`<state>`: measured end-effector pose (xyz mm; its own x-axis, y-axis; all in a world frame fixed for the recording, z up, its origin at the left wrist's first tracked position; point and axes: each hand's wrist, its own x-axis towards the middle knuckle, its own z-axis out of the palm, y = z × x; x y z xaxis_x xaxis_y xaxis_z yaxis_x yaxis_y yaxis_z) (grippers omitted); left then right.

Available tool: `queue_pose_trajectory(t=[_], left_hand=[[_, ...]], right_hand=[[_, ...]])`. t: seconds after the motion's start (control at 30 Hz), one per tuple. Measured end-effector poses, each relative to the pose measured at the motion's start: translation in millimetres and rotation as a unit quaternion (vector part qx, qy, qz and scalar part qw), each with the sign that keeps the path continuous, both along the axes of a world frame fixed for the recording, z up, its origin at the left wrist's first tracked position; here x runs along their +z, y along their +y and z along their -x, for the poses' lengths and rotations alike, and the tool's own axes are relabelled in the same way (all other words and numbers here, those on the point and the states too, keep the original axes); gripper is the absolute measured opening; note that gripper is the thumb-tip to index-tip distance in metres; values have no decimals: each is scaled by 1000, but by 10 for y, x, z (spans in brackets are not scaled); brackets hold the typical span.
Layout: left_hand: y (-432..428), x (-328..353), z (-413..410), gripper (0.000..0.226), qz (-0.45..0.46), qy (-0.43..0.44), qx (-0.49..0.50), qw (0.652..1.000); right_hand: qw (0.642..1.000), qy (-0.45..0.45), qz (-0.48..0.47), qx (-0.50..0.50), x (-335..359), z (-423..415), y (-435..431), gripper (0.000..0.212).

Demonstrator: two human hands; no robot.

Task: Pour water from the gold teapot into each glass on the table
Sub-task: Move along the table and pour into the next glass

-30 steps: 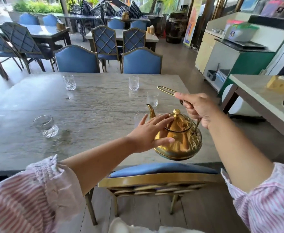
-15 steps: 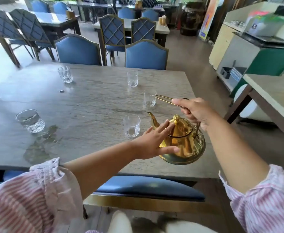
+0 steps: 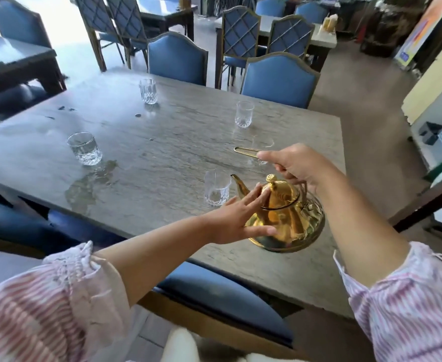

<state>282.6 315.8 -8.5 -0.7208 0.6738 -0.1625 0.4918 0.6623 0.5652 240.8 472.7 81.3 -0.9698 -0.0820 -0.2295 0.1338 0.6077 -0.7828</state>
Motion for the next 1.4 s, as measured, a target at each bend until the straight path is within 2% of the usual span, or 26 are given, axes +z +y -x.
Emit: queue_pose_trajectory(t=[0.77,1.4], left_hand=[[-279,-127,184,88,-42,-9,-15,999],[-320,-147,206,89,-69,-29,-14,997]], right_hand=[[988,-32,-141,47,33,352,-525,49],[981,-58,-175,63,98,355,-672,47]])
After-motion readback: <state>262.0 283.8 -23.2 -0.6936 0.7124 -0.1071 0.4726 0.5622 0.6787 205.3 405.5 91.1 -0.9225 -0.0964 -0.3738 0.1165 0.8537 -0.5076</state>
